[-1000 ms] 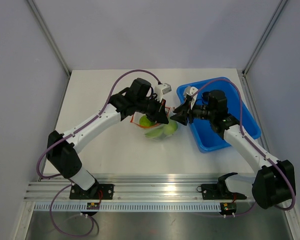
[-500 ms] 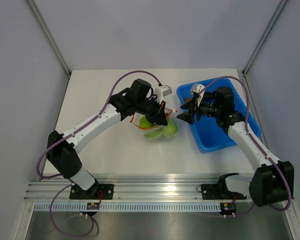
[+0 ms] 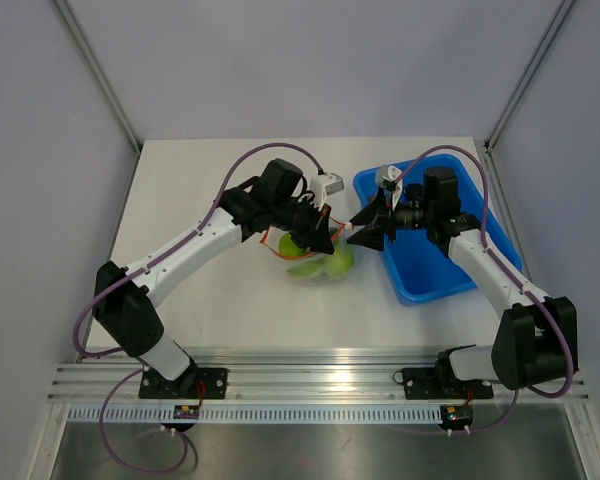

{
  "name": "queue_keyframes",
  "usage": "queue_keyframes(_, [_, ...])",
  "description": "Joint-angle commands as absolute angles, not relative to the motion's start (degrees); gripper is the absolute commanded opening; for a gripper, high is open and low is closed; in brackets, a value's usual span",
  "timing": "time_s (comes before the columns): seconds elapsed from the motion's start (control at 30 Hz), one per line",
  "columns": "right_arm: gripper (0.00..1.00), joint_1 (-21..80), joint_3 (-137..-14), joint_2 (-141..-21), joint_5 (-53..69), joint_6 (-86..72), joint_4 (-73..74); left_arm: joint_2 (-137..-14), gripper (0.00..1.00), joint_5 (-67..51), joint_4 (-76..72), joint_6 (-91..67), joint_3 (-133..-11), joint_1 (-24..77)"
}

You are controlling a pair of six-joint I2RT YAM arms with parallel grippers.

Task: Place the food in the zip-top bag and seal the zipper
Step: Adjust the zipper food storage bag at the center of the board.

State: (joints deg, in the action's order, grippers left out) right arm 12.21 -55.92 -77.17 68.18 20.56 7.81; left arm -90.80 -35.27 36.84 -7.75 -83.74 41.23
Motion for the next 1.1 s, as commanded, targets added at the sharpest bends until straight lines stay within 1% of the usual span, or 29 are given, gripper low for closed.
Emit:
queue_keyframes(0.0, [0.63, 12.1, -56.9, -77.1, 71.4, 17.4, 2.9, -89.3, 0.00, -37.6, 35.3, -7.2, -84.9, 41.2])
queue_keyframes(0.23, [0.63, 14.2, -56.3, -79.1, 70.3, 15.9, 1.0, -89.5, 0.00, -38.0, 35.2, -7.6, -85.0, 41.1])
queue_keyframes(0.47, [0.61, 14.9, -56.0, -80.2, 70.1, 14.8, 0.7, -89.2, 0.00, -37.9, 35.2, -7.5, -84.7, 41.1])
queue_keyframes(0.6, [0.47, 15.1, -55.9, -80.9, 69.8, 14.2, 0.7, -89.3, 0.00, -38.0, 35.1, -7.6, -84.6, 41.1])
queue_keyframes(0.63, [0.40, 15.1, -56.0, -81.1, 69.8, 14.2, 0.6, -89.3, 0.00, -37.9, 35.0, -7.7, -84.6, 41.1])
queue_keyframes(0.7, [0.32, 15.2, -56.0, -81.5, 69.8, 13.8, 0.7, -89.3, 0.00, -38.0, 35.0, -7.8, -84.6, 41.1])
queue_keyframes(0.73, [0.25, 15.2, -56.0, -81.5, 69.9, 13.7, -1.3, -89.2, 0.00, -38.0, 35.1, -7.8, -84.6, 41.1])
queue_keyframes(0.8, [0.14, 15.2, -56.1, -81.7, 70.0, 13.4, -1.5, -89.0, 0.00, -37.7, 35.2, -7.5, -84.6, 41.1])
queue_keyframes(0.83, [0.06, 15.2, -56.2, -81.7, 70.0, 13.3, -1.4, -88.9, 0.00, -37.5, 35.4, -7.2, -84.5, 41.1])
queue_keyframes(0.87, [0.01, 15.2, -56.2, -81.7, 70.0, 13.1, -1.4, -88.6, 0.00, -37.4, 35.6, -7.1, -84.5, 41.1])
queue_keyframes(1.07, [0.00, 15.2, -55.7, -80.7, 68.7, 12.2, -1.7, -87.8, 0.00, -35.0, 37.5, -6.2, -85.3, 41.1])
